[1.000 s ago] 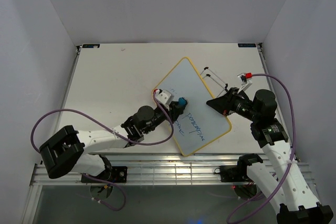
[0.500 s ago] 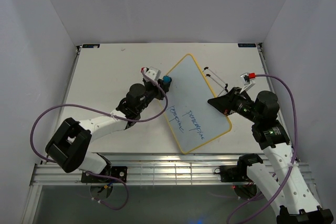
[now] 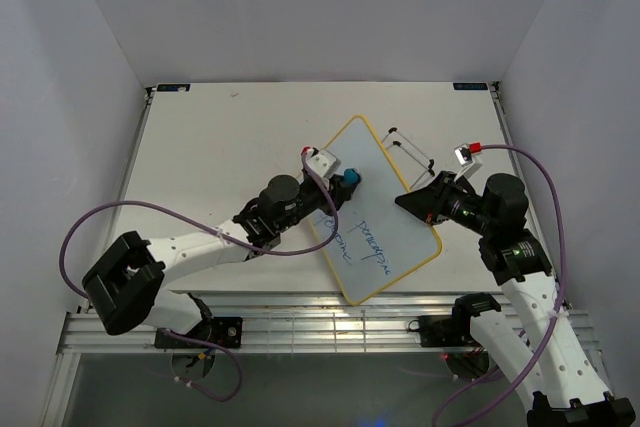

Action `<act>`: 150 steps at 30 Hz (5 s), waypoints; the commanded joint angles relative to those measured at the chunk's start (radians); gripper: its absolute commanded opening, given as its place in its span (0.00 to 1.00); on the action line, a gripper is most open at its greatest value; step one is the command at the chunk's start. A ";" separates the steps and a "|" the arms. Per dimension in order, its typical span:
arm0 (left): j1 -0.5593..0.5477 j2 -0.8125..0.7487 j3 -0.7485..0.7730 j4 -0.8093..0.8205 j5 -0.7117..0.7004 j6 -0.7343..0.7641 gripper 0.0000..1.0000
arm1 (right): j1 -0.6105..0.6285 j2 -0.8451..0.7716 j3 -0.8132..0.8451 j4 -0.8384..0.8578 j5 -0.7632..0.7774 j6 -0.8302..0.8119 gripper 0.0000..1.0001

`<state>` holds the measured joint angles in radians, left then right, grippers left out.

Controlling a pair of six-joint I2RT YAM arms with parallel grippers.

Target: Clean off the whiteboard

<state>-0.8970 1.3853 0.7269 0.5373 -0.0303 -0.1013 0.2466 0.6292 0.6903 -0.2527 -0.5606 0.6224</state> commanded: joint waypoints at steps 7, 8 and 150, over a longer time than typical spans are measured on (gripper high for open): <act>0.207 0.012 0.019 -0.171 -0.105 -0.245 0.00 | 0.033 -0.059 0.121 0.234 -0.211 0.068 0.08; 0.202 0.020 0.017 -0.168 -0.080 -0.247 0.00 | 0.033 -0.056 0.123 0.237 -0.211 0.069 0.08; 0.098 0.063 -0.333 0.015 -0.214 -0.468 0.00 | 0.034 -0.033 -0.155 0.265 -0.007 0.076 0.08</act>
<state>-0.8513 1.4189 0.3698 0.5892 -0.3401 -0.5282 0.2752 0.6285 0.4751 -0.0834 -0.4965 0.6910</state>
